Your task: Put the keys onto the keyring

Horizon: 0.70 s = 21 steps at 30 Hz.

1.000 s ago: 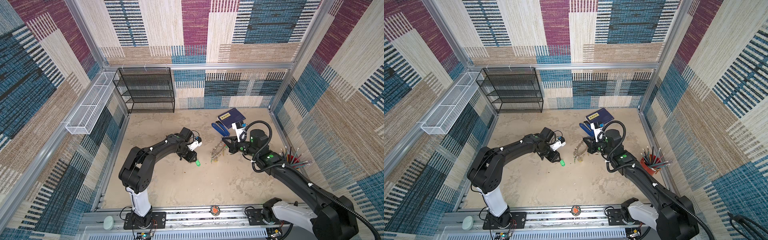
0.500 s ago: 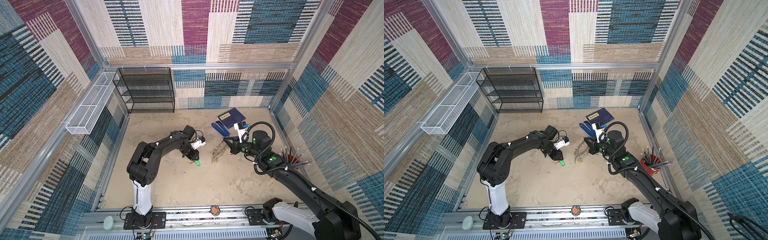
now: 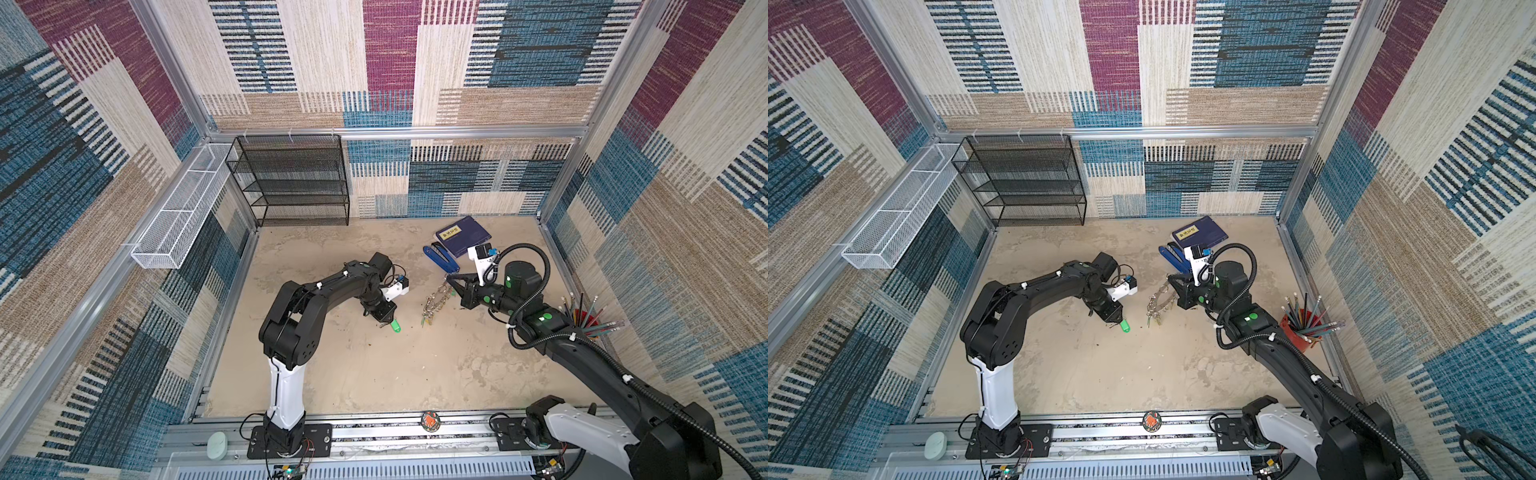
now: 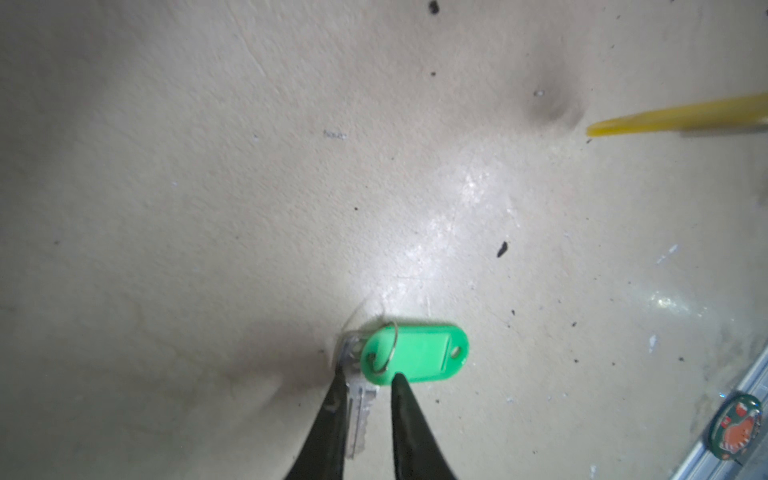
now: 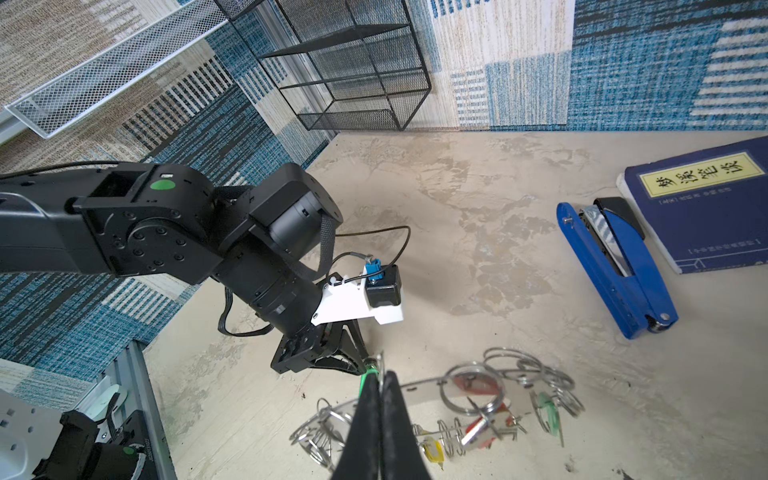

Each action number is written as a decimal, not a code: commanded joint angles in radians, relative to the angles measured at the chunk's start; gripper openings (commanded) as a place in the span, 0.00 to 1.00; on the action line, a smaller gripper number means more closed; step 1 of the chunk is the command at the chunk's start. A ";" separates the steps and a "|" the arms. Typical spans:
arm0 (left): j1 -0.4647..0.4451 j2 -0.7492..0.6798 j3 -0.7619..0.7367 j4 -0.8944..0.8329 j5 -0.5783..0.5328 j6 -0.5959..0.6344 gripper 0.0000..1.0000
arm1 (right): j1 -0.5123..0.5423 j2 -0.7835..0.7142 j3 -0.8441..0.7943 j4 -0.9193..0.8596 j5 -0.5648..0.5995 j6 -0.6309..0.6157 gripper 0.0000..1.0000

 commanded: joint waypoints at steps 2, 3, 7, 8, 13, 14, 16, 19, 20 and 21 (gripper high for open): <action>-0.011 0.022 0.031 -0.032 0.004 0.007 0.18 | -0.002 -0.004 0.003 0.027 -0.014 0.001 0.00; -0.015 0.023 0.034 -0.032 0.007 0.007 0.18 | -0.002 -0.004 0.003 0.026 -0.012 0.000 0.00; -0.020 0.036 0.039 -0.034 0.001 0.007 0.14 | -0.002 -0.006 0.002 0.024 -0.013 0.000 0.00; -0.021 0.040 0.039 -0.040 -0.006 0.004 0.12 | -0.002 -0.006 0.003 0.024 -0.013 -0.003 0.00; -0.021 0.027 0.025 -0.035 -0.004 -0.009 0.07 | -0.002 -0.006 0.001 0.024 -0.014 -0.002 0.00; -0.023 0.024 0.027 -0.035 -0.002 -0.013 0.05 | -0.002 -0.006 0.001 0.024 -0.016 -0.003 0.00; -0.030 0.022 0.039 -0.040 0.007 -0.032 0.01 | -0.002 -0.006 0.002 0.027 -0.019 -0.003 0.00; -0.057 0.041 0.092 -0.061 0.018 -0.061 0.00 | -0.002 -0.006 -0.001 0.030 -0.020 0.001 0.00; -0.068 0.049 0.106 -0.062 0.009 -0.067 0.00 | -0.002 -0.006 0.001 0.029 -0.021 0.000 0.00; -0.079 0.059 0.116 -0.062 -0.003 -0.075 0.00 | -0.002 -0.007 0.001 0.029 -0.019 0.001 0.00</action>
